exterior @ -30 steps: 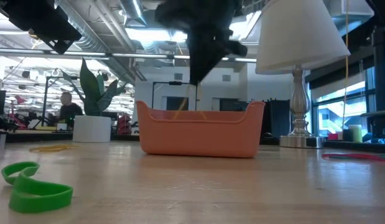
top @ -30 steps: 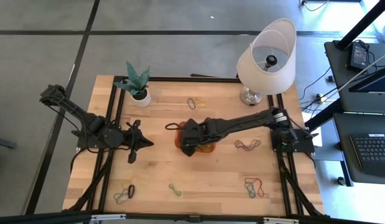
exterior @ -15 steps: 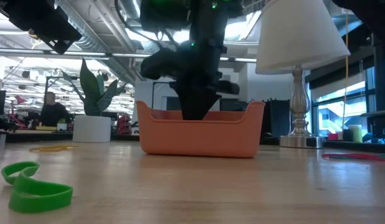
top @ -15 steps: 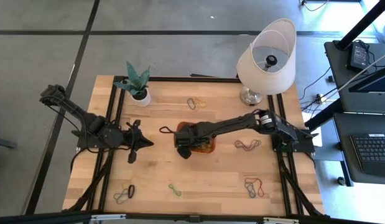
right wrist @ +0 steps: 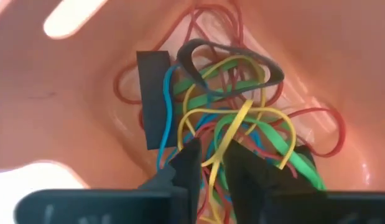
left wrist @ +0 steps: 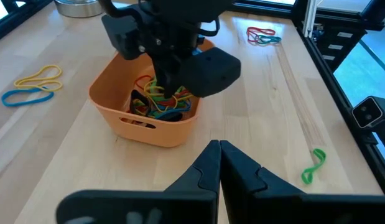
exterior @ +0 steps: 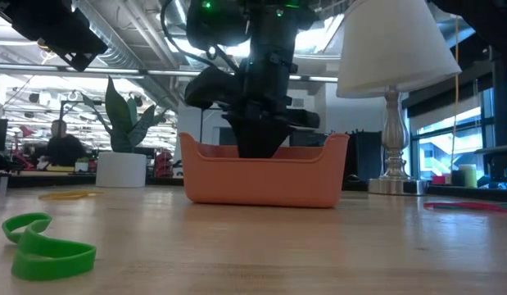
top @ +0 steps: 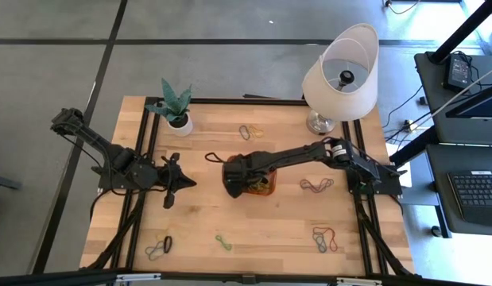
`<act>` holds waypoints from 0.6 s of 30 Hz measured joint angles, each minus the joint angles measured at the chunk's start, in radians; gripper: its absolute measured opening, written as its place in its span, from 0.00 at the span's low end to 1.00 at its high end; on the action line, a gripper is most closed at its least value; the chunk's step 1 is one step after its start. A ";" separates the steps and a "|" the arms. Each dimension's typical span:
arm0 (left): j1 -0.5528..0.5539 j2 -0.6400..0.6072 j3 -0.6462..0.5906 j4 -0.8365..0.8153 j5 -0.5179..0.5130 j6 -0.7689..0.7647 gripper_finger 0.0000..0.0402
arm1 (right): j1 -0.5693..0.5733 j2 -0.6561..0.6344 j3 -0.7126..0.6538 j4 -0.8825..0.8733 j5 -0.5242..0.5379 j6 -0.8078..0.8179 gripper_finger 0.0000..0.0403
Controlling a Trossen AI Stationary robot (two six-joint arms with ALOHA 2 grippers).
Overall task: Pick and place rubber bands into bin
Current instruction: Put the yellow rubber band into the orange bin, then put the black rubber band into the orange bin
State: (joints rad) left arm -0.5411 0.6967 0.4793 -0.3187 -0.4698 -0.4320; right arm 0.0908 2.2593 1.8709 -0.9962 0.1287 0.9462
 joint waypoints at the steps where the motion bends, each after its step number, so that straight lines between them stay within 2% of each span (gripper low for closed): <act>1: 0.000 0.000 0.000 0.000 0.000 0.000 0.01 | 0.001 0.000 0.000 -0.001 -0.001 0.011 0.20; 10: 0.000 0.000 0.000 0.000 0.000 0.000 0.01 | 0.008 -0.047 0.000 -0.064 0.019 0.045 0.38; 15: 0.000 0.004 0.000 0.000 -0.007 0.000 0.01 | 0.025 -0.117 0.001 -0.150 0.066 0.048 0.40; 18: 0.000 0.011 0.000 0.000 -0.011 0.000 0.01 | 0.045 -0.162 0.001 -0.210 0.138 0.048 0.40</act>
State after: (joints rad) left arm -0.5411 0.7073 0.4793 -0.3184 -0.4812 -0.4320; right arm 0.1358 2.0973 1.8717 -1.2060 0.2671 0.9947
